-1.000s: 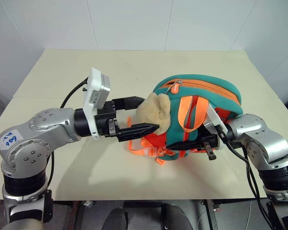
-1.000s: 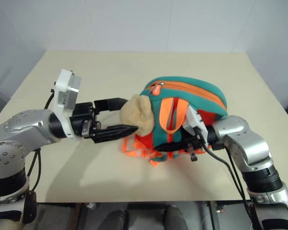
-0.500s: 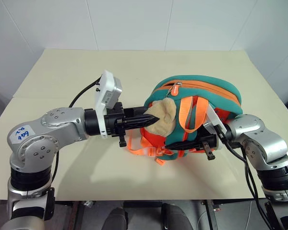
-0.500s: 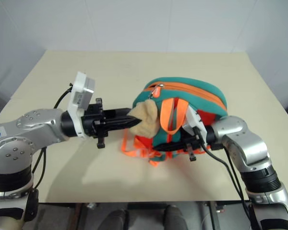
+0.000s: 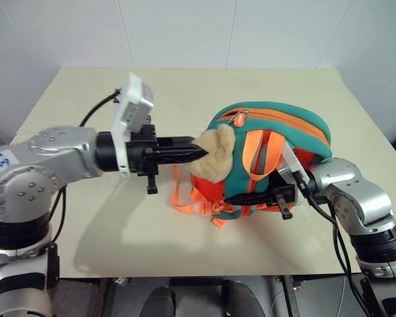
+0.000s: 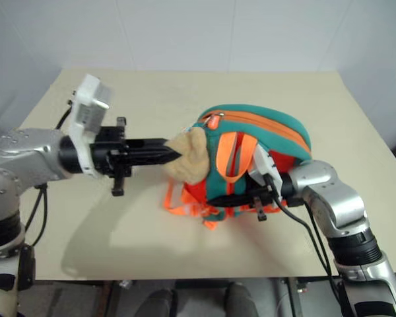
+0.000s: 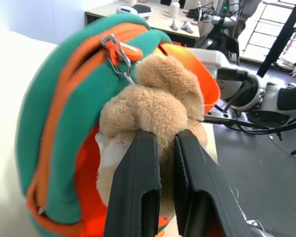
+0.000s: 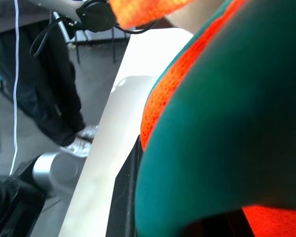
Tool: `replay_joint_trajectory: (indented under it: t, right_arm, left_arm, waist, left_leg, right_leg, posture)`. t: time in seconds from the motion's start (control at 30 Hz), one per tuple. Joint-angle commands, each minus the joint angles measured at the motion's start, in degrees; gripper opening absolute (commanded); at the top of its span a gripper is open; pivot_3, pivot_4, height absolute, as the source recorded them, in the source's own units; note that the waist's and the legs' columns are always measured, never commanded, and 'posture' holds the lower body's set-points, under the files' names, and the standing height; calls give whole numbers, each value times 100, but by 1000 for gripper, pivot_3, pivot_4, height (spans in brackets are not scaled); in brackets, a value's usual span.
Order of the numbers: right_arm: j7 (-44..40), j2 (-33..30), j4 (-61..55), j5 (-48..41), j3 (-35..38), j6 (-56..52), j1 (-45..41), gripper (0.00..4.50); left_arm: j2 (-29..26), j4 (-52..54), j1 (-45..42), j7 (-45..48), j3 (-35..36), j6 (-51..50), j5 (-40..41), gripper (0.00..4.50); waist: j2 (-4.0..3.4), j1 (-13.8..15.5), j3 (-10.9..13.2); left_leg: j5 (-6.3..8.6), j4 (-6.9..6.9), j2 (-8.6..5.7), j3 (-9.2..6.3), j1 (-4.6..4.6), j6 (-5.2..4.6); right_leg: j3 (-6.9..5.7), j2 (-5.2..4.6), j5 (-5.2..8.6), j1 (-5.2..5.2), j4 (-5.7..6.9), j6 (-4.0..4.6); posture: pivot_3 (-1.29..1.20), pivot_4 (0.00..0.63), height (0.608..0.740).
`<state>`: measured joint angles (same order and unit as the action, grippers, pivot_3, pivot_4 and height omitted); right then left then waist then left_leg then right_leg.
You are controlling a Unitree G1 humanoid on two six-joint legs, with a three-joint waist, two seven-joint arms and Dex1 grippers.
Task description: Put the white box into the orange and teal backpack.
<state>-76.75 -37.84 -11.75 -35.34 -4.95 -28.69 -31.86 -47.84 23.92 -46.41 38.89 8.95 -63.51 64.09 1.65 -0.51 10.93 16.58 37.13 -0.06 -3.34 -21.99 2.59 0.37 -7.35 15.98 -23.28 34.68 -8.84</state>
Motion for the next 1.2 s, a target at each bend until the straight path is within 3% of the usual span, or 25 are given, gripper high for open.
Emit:
replay_joint_trajectory:
  t: [0.03, 0.27, 0.63, 0.9, 1.2]
  right_arm:
    - [131, 129, -96, -223, 302, 144, 49, 561]
    - [378, 500, -97, -358, 572, 389, 139, 561]
    - [480, 544, -256, -537, 665, 427, 329, 561]
    - [502, 466, -300, -613, 664, 384, 392, 561]
    - [652, 472, -311, -528, 609, 382, 386, 561]
  left_arm:
    - [-282, -158, -183, 362, 255, 204, -81, 61]
    - [-867, -641, -221, 1170, 207, 441, -461, 58]
    - [-1228, -1571, -508, 2362, -332, 1041, -1443, 46]
    - [-1243, -2646, -1001, 3396, -984, 1643, -2357, 46]
    - [-1043, -3705, -955, 4168, -1668, 2384, -3441, 45]
  waist:
    - [-1, 11, 0]
    - [-3, 4, 2]
    - [-4, -1, 3]
    - [-5, 3, 3]
    - [-5, -7, 3]
  left_leg:
    - [0, -2, 0, 0, -1, 0]
    - [-3, -8, 1, 2, -13, 6]
    - [1, -8, 0, 4, -15, -2]
    - [3, -8, 1, 6, -17, -4]
    - [3, -5, 1, 6, -18, -5]
  right_leg:
    - [0, 0, 0, -1, 1, 0]
    - [-1, 1, 0, -13, 5, -1]
    - [-1, 1, 0, -14, 5, -1]
    - [-1, 3, 1, -16, 5, -1]
    - [-1, 2, 1, -17, 10, -2]
  posture:
    - [0, 150, 740]
    - [0, 150, 740]
    - [0, 150, 740]
    - [0, 150, 740]
    - [0, 150, 740]
